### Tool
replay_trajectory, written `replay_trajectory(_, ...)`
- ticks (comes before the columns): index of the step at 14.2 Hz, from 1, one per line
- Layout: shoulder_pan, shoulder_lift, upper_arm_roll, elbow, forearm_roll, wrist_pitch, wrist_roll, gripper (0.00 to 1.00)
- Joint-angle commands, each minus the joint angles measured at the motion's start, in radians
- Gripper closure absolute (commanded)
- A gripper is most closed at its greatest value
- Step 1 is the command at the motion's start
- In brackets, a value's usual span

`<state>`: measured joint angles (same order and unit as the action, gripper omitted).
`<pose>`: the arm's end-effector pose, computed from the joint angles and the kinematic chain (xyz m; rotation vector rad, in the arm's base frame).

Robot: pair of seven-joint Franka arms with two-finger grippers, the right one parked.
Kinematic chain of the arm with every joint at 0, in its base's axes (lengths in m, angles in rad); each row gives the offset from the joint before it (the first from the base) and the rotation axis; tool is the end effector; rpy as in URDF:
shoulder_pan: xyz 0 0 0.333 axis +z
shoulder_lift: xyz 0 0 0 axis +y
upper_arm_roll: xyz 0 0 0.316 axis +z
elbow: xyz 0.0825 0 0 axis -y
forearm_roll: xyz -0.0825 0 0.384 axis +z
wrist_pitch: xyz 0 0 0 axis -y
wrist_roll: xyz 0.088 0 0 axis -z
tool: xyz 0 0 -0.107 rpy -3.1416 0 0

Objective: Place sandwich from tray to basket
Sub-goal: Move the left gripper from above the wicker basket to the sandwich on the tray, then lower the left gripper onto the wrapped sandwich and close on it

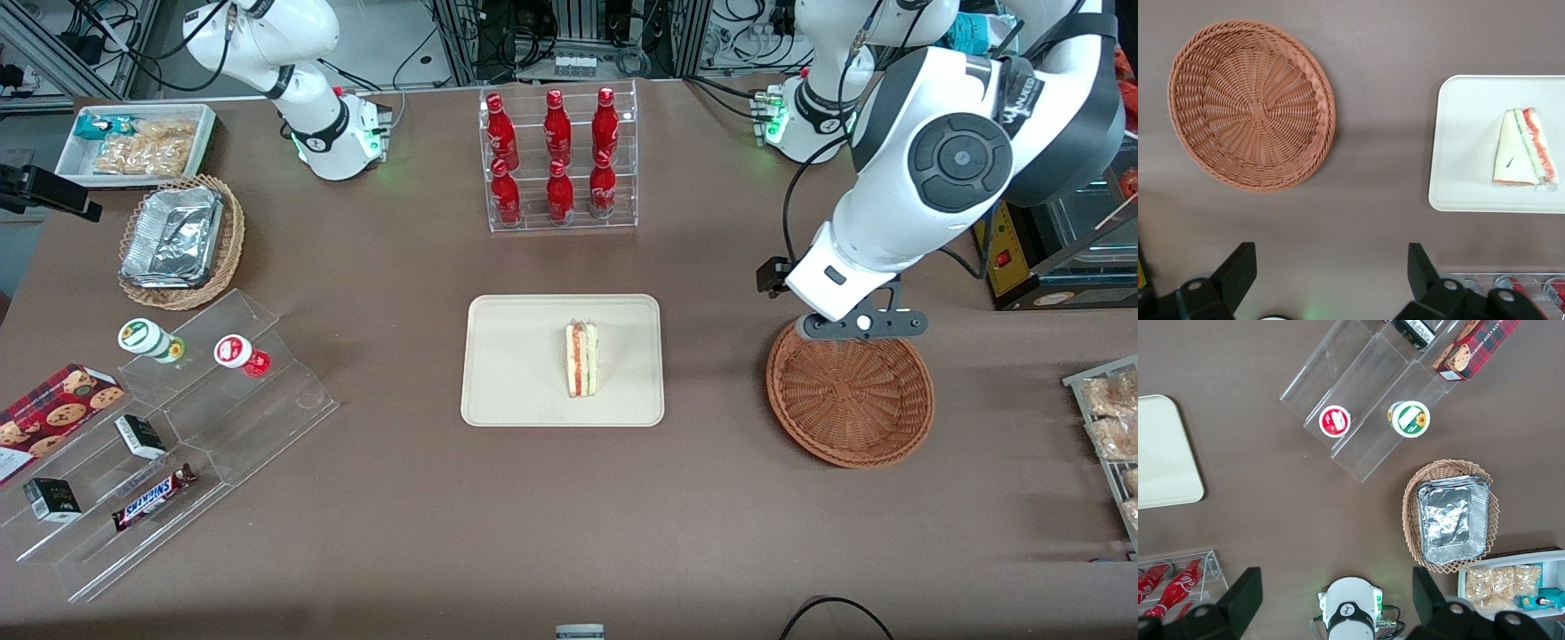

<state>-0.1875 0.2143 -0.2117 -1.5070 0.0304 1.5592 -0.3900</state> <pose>0.5664 -0.2227 0.5310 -3.0858 0.0155 0.2332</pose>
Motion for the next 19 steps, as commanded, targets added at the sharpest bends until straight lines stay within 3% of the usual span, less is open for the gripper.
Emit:
replay_trajectory(1,-0.026,0.028,0.006,0.025,0.002,0.056,-0.009,0.00)
replay_trajectory(9,-0.087,0.118,0.006,0.027,-0.018,0.145,-0.073,0.00)
replay_trajectory(15,-0.266,0.302,0.009,0.045,-0.021,0.407,-0.387,0.00)
replay_trajectory(19,-0.358,0.437,0.011,0.119,-0.014,0.478,-0.547,0.00)
